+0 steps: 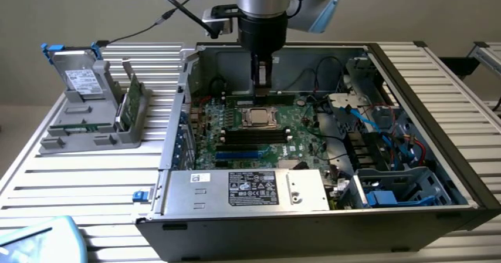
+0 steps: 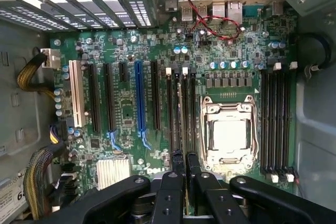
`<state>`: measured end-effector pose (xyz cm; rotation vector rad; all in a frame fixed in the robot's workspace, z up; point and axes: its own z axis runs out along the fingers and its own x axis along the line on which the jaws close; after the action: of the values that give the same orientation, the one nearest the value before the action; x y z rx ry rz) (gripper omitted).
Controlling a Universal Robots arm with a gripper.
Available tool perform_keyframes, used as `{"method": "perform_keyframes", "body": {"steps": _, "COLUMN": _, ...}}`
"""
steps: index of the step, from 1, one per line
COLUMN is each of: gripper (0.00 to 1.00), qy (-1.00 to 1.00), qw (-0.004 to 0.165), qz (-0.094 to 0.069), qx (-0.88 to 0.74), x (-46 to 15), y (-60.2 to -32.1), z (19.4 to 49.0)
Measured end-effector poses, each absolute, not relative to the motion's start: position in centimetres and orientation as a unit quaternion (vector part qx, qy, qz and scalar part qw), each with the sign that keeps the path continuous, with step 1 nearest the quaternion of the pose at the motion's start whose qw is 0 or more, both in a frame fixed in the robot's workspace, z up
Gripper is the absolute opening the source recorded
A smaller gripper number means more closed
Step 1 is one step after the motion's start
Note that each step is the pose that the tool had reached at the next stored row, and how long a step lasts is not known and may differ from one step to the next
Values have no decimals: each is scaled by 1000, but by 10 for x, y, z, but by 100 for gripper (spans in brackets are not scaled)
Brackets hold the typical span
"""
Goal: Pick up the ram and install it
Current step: 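Press down the ram until it locks into place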
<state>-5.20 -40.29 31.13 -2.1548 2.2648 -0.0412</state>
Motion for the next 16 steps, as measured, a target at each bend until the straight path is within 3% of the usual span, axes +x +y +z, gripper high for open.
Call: {"method": "perform_keyframes", "body": {"steps": 16, "gripper": 14, "qy": 734, "qw": 0, "qz": -23, "qx": -679, "x": -54, "y": -403, "z": 289}}
